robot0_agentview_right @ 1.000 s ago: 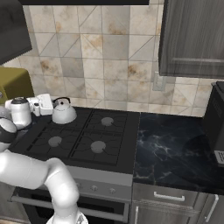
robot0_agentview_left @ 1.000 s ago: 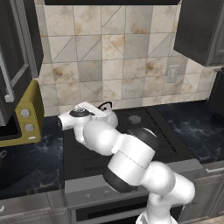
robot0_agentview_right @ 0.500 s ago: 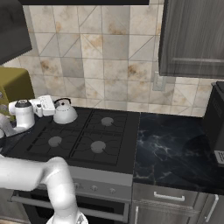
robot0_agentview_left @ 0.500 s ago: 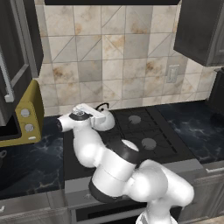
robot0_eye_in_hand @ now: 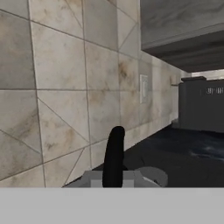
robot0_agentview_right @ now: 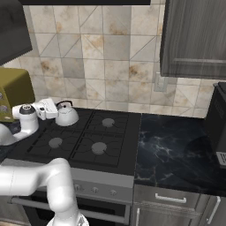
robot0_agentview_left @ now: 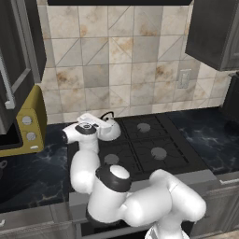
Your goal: Pick the kettle from the cabinet and place it on a stove burner. Then pick the pot from the counter and place it on another stove burner. Finally, turn both burners on.
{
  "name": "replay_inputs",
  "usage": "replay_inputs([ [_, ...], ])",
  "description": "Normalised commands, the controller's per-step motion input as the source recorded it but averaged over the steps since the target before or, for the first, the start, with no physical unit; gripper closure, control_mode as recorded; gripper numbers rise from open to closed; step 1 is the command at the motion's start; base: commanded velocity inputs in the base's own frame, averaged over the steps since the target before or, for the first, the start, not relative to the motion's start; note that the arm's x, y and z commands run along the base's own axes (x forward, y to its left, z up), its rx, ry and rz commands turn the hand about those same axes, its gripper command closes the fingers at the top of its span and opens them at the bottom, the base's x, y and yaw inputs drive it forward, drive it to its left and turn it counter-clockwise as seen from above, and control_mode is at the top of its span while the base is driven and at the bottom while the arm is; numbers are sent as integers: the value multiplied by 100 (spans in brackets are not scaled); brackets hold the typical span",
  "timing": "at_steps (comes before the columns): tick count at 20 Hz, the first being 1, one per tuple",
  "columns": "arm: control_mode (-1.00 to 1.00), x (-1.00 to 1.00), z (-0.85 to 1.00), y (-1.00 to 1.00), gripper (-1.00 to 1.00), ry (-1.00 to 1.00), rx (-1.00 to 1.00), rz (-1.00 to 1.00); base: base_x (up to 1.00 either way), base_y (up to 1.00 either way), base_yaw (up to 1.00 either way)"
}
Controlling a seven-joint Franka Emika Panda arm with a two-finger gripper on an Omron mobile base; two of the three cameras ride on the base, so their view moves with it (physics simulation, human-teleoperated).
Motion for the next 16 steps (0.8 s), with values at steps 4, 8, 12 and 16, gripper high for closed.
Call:
replay_inputs([
  [4,-100,12,-11,1,100,0,1,7,0,0,0],
  [8,-100,12,-1,0,100,3,6,7,0,0,0],
  [12,-100,23,0,0,100,5,10,5,0,0,0],
  [16,-100,24,-8,0,100,3,6,5,0,0,0],
])
